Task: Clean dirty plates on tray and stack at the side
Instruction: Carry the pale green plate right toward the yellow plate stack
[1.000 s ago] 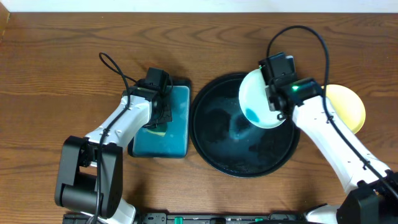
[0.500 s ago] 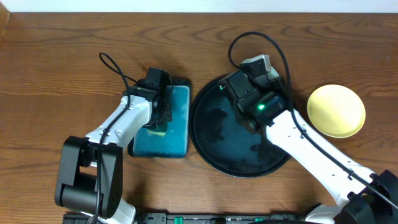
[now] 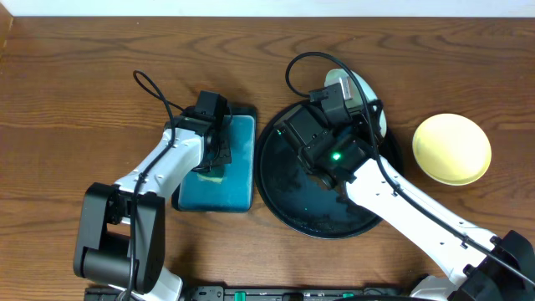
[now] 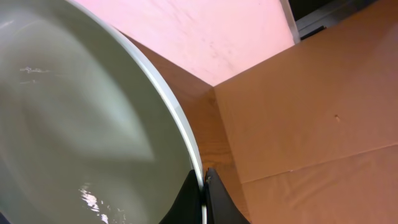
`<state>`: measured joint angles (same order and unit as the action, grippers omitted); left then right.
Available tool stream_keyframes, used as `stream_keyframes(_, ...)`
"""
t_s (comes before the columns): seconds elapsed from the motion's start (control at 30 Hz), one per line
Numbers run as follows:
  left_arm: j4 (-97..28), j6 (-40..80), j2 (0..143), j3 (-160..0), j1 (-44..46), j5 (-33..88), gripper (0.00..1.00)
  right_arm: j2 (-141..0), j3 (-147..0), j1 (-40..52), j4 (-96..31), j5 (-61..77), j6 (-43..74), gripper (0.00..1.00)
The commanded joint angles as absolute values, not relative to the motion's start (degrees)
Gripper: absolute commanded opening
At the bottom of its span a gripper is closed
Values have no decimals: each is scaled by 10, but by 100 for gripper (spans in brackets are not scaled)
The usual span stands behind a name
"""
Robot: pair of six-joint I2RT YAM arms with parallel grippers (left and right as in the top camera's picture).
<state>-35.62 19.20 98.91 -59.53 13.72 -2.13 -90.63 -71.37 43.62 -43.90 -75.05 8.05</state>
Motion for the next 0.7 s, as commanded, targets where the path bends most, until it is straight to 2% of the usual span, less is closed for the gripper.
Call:
stream_keyframes(0.0, -357, 182, 992, -590, 135, -37, 8, -892, -714, 444, -434, -782, 81, 1)
stream_keyframes(0.17, -357, 175, 992, -590, 135, -27, 8, -892, -714, 443, -430, -782, 81, 1)
stream_keyframes(0.27, -349, 111, 992, -590, 135, 46, 8, -892, -714, 443, -427, -782, 81, 1)
stream_keyframes(0.5, -349, 101, 992, -590, 135, 47, 8, -892, -714, 442, -426, -782, 81, 1)
stream_keyframes(0.6, -349, 101, 992, -590, 135, 48, 27, -892, -714, 442, -426, -782, 81, 1)
stream_keyframes(0.67, -351, 101, 982, -595, 135, 51, 30, -892, -714, 441, -426, -782, 81, 1)
